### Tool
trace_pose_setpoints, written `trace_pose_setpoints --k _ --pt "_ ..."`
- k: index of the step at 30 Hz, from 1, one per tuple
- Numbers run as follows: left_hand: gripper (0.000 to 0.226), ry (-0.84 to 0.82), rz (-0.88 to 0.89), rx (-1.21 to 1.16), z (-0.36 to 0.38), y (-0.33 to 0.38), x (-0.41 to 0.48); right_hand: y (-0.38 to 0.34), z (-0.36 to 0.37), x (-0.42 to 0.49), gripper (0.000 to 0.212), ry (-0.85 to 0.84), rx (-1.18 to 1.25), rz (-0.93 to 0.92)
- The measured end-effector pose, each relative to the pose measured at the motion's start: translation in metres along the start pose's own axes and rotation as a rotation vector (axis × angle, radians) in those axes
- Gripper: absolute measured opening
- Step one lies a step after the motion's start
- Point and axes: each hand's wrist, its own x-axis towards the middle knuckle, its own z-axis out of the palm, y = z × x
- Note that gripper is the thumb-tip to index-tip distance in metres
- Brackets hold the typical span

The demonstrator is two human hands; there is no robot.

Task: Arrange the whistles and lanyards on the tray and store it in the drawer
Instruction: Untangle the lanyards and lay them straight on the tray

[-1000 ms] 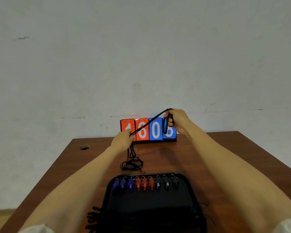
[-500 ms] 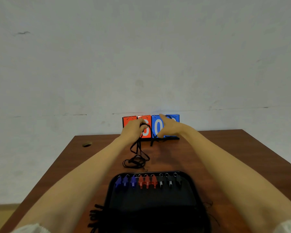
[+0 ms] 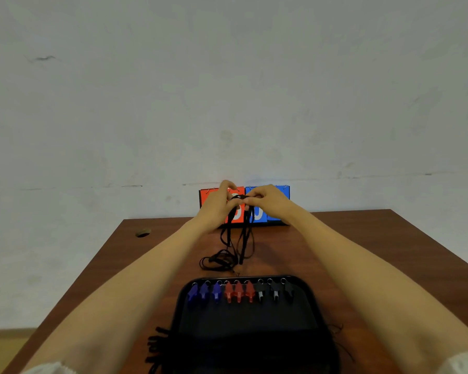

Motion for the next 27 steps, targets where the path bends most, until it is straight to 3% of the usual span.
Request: trace_pose_setpoints --k 6,9,13,21,23,27 --pt "0.017 0.074 -0.024 0.052 -0.008 -0.005 -0.001 0.007 -0.013 0.004 0.029 0.178 0.077 0.087" --pt "0.012 0.192 -0.057 -0.106 -0.009 0.002 0.003 0.015 -0.018 0.002 0.027 0.194 0.047 0.116" --pt "0.005 0.360 -0.179 -0.317 -0.015 0.006 0.007 0.031 -0.022 0.000 0.026 0.246 0.010 0.203" --pt "0.003 0.549 -0.488 -0.394 -0.021 -0.028 0.001 0.058 -0.036 -0.002 0.028 0.370 -0.026 0.376" --pt "0.012 0.470 -0.526 -0.274 -0.024 -0.034 -0.002 0.060 -0.037 -0.006 0.030 0.363 -0.044 0.365" --pt "0.045 0.005 -0.345 -0.114 -0.013 -0.030 -0.014 0.063 -0.030 -0.012 0.029 0.319 -0.072 0.304"
